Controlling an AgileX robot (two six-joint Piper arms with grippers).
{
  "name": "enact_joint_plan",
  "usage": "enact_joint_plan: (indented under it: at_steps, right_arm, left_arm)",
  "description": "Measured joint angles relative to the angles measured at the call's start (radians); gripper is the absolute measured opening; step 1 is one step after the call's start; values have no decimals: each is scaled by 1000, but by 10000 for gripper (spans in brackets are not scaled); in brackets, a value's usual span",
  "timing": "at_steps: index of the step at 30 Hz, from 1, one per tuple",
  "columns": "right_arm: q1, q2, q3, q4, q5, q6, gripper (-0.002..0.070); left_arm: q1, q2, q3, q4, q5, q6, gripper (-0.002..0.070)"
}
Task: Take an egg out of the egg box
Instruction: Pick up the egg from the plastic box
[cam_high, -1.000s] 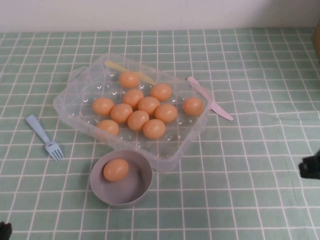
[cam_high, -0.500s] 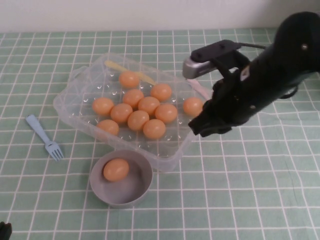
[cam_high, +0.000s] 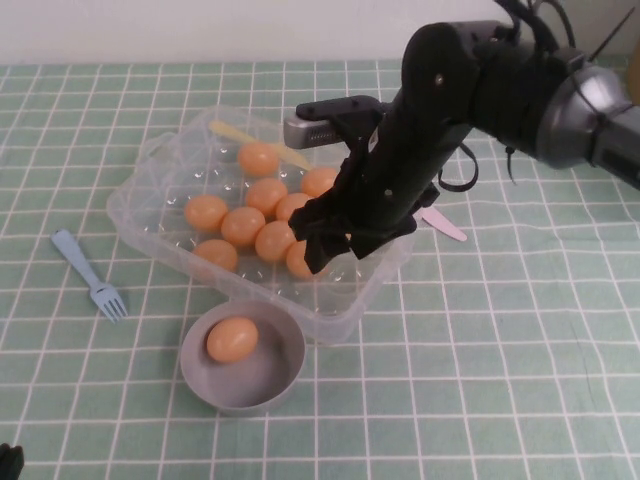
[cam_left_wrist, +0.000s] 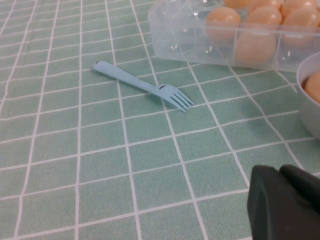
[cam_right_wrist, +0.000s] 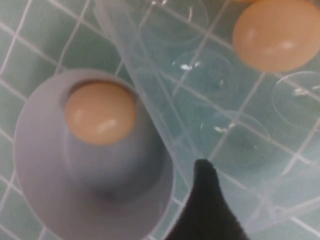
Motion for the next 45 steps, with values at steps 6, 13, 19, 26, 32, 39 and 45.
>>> enact_joint_plan:
  at_steps: [6, 13, 19, 26, 32, 39, 45]
  right_arm:
    - [15, 71, -60, -8, -57, 232, 437]
    - [17, 103, -75, -30, -103, 341, 472]
    - [17, 133, -75, -43, -127, 357, 561]
    - [26, 161, -75, -46, -163, 360, 578]
    - [36, 181, -80, -52, -179, 360, 578]
    - [36, 183, -82, -60, -220, 360, 578]
    - [36, 183, -83, -84, -232, 362, 578]
  left_arm:
    - [0, 0, 0, 0, 0, 0, -3]
    - [0, 0, 0, 0, 0, 0, -3]
    - [0, 0, 0, 0, 0, 0, -3]
    - [0, 0, 0, 0, 0, 0, -3]
    - [0, 0, 0, 0, 0, 0, -3]
    - [0, 0, 0, 0, 0, 0, -3]
    - [0, 0, 0, 0, 0, 0, -3]
